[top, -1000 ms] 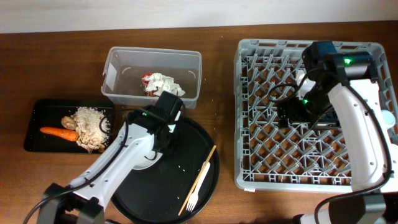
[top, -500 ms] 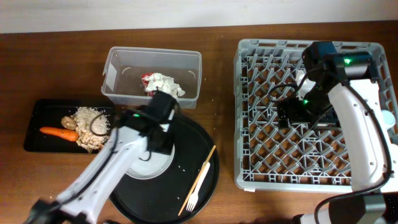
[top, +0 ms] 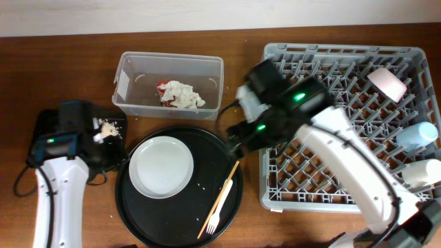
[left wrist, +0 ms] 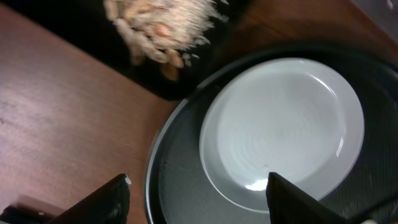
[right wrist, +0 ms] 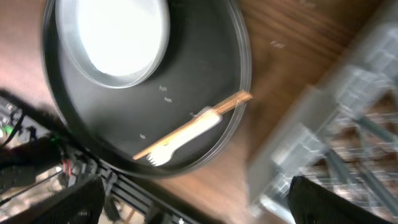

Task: Sort waste into correct bins and load items into the dishwasher rack
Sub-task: 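Retract the left arm and grasp the white plate with the right gripper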

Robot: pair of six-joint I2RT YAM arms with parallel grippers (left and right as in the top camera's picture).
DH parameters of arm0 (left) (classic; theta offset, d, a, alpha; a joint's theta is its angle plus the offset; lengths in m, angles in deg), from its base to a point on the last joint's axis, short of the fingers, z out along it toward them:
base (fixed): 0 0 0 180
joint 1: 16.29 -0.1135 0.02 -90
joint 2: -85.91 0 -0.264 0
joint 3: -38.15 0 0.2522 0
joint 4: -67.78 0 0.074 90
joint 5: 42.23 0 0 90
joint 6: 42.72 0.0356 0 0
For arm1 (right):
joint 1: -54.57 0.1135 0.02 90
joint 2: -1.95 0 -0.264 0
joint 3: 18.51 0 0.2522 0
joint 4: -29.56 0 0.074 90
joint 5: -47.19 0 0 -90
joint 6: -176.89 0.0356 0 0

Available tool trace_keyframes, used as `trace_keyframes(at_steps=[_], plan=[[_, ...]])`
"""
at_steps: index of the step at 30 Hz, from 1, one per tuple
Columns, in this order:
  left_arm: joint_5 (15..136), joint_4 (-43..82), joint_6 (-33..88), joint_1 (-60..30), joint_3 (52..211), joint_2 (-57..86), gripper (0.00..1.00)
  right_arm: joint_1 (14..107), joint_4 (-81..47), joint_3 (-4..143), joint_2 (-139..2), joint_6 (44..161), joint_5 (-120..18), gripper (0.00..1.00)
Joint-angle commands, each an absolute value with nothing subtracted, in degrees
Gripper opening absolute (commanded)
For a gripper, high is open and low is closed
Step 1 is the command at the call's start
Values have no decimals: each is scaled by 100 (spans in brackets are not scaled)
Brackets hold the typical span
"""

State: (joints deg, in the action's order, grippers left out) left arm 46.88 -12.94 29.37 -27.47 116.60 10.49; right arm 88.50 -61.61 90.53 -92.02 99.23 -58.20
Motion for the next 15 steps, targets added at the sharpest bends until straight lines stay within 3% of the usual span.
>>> trace_keyframes(at_steps=[1, 6, 11, 15], plan=[[4999, -1338, 2836, -3374, 11743, 1130, 70, 9587, -5317, 8638, -9626, 10395, -5868, 98], [4994, -1377, 2819, -3520, 11743, 1130, 71, 10308, -3885, 8476, -10958, 10712, -5521, 96], [4994, -1375, 2819, -3520, 11743, 1130, 71, 10373, -3120, 8476, -11851, 11245, -5372, 85], [4996, -1375, 2819, -3520, 11743, 1130, 72, 10476, -2535, 8474, -12276, 11346, -5248, 46]])
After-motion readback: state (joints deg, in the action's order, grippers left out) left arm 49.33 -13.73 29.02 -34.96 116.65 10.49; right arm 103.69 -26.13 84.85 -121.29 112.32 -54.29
